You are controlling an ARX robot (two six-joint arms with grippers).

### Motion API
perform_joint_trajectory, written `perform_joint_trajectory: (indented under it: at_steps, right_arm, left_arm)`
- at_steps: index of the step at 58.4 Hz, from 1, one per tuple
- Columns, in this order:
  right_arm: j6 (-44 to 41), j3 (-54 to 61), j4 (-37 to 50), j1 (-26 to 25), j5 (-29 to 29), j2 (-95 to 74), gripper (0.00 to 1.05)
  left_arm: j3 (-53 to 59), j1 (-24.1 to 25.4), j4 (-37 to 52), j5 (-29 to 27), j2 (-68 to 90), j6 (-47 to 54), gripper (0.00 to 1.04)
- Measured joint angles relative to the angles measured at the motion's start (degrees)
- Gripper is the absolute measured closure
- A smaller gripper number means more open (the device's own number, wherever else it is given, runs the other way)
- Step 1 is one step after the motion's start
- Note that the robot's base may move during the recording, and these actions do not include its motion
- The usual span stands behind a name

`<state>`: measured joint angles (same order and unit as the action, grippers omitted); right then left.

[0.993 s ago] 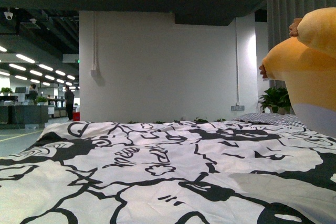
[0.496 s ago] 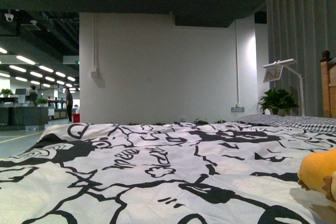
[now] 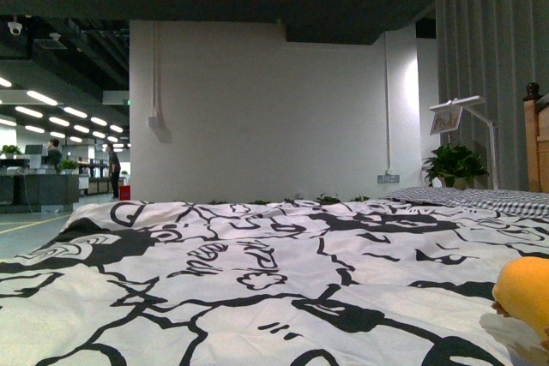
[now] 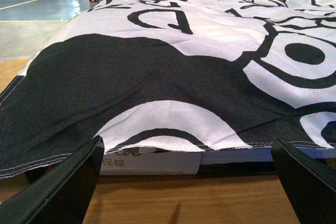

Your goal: Put away toys

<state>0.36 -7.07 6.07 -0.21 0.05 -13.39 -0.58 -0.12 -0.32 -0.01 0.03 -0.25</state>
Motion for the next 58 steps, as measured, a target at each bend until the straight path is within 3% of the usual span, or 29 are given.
perform_joint_trajectory:
  at_steps: [7,14,58]
  right_arm:
    - [0.0,1.25,-0.37,0.0,-0.02,1.75,0.98]
    - [0.0,2.21,-6.29,0.0,-0.02,8.15,0.98]
    - [-0.02,6.23,-6.12,0.0,0.0,13.05,0.98]
  left_arm:
    - [0.0,0.0,0.0,0.0,0.0,0.02,0.06]
    - [0.0,0.0,0.0,-0.02,0.02,0.02,0.06]
    - [0.0,0.0,0.0,0.0,0.02,0.02,0.06]
